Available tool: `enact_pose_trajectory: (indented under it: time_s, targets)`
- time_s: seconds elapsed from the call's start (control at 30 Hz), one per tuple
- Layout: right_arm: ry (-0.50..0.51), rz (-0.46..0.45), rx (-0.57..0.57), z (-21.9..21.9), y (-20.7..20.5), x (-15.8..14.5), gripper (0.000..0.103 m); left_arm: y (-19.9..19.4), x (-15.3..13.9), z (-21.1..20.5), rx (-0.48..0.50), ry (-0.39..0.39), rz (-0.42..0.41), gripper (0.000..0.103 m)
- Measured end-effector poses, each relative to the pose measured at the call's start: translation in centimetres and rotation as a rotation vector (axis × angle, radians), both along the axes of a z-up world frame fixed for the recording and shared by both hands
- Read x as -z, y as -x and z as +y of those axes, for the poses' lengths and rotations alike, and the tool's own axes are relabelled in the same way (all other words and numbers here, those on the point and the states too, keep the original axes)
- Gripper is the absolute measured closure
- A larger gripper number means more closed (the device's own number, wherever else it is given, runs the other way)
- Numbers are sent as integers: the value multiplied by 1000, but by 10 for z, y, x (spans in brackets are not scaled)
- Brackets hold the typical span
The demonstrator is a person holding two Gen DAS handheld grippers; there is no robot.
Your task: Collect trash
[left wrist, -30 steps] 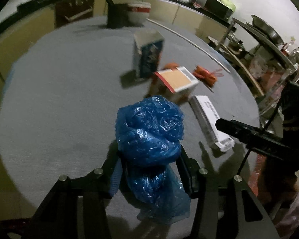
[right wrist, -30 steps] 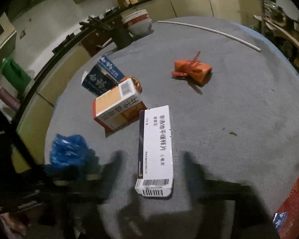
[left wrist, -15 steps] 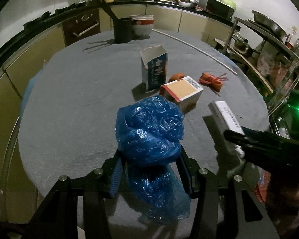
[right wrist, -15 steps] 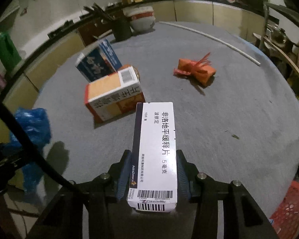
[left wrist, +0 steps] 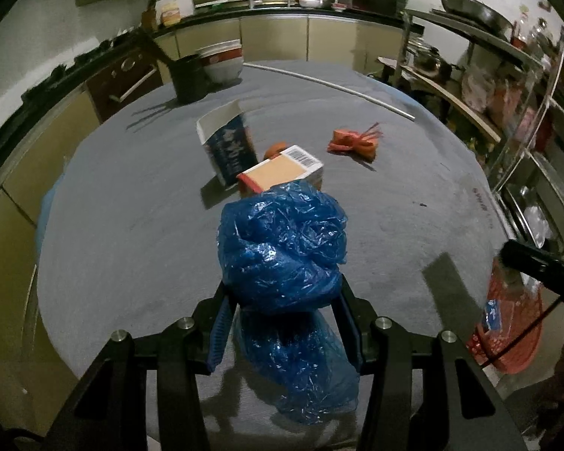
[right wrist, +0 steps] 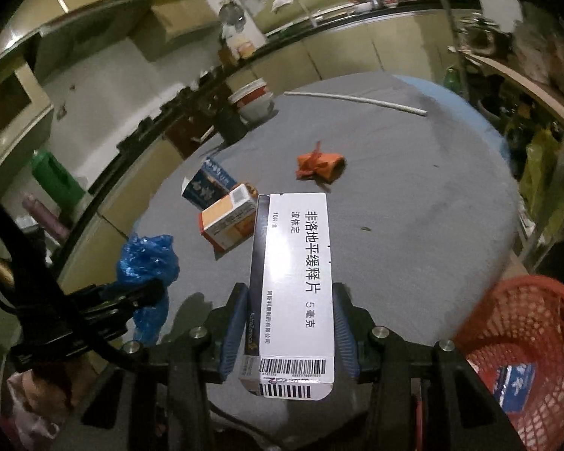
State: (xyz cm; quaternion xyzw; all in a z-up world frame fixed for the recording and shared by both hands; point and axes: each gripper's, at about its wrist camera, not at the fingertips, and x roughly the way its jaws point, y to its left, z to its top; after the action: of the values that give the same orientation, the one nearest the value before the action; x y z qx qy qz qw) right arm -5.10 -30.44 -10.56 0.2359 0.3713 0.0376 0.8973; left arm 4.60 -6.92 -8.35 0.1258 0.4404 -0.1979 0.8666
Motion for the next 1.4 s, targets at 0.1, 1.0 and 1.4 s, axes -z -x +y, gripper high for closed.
enact_pose_trajectory:
  time_s: [0.1,1.0,1.4]
  targets:
    - [-3,-9,19,-8,13,-2,56,4,-2,-9,11,-27,-20,51]
    - [-55,-42,79,-41,71,0,56,37,-25,-74,143,-142,-161,51]
    - [-87,-44,126,-58,93,5,56,51,-26,-99,204,-173,-187,51]
